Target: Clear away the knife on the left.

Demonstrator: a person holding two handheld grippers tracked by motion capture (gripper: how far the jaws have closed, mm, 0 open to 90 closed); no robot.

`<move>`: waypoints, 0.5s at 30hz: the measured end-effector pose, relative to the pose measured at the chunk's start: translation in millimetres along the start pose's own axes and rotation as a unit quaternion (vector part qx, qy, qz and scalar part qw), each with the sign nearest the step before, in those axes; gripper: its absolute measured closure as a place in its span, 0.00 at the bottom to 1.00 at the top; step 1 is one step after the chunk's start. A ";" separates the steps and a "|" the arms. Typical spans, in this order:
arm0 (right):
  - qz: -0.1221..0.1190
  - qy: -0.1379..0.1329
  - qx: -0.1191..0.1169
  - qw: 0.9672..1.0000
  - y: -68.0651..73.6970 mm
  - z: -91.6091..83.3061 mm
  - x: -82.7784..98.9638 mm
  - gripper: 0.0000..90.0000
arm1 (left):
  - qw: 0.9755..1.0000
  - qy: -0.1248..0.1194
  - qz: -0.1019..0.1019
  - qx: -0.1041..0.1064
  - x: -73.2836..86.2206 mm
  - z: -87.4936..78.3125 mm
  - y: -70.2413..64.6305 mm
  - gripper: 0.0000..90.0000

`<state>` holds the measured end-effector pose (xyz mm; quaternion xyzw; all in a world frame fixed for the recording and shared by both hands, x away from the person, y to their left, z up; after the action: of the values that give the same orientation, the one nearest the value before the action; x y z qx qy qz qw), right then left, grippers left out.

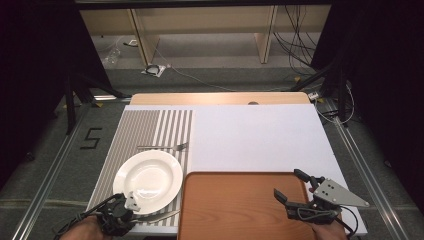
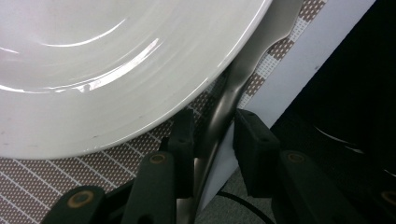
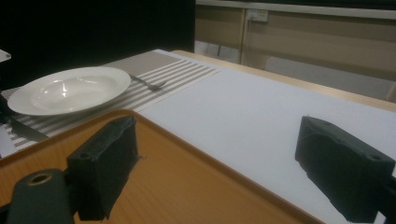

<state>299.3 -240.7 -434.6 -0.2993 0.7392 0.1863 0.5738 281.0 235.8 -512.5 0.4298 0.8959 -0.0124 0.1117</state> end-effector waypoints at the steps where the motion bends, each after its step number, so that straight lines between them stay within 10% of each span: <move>1: 0.000 -0.001 0.000 1.000 0.0 0.1 -0.1 0.16 | 1.000 0.001 0.003 -0.001 -0.2 0.0 -0.6 0.77; 15: 0.000 0.001 -0.001 1.000 0.1 0.2 0.0 0.16 | 1.000 0.008 0.010 0.003 -1.6 0.0 -3.4 0.85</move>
<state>299.3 -240.6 -434.7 -0.3002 0.7393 0.1864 0.5732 279.3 232.5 -512.4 0.4392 0.8924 -0.0104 0.1036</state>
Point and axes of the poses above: each handheld gripper's, and its own axes: z roughly forward along the jaws, x roughly out of its underside, y roughly to its left, the point moved 5 cm from there along z, roughly forward along the jaws, and after that the axes turned 4 degrees about -z, right-handed, at the moved point
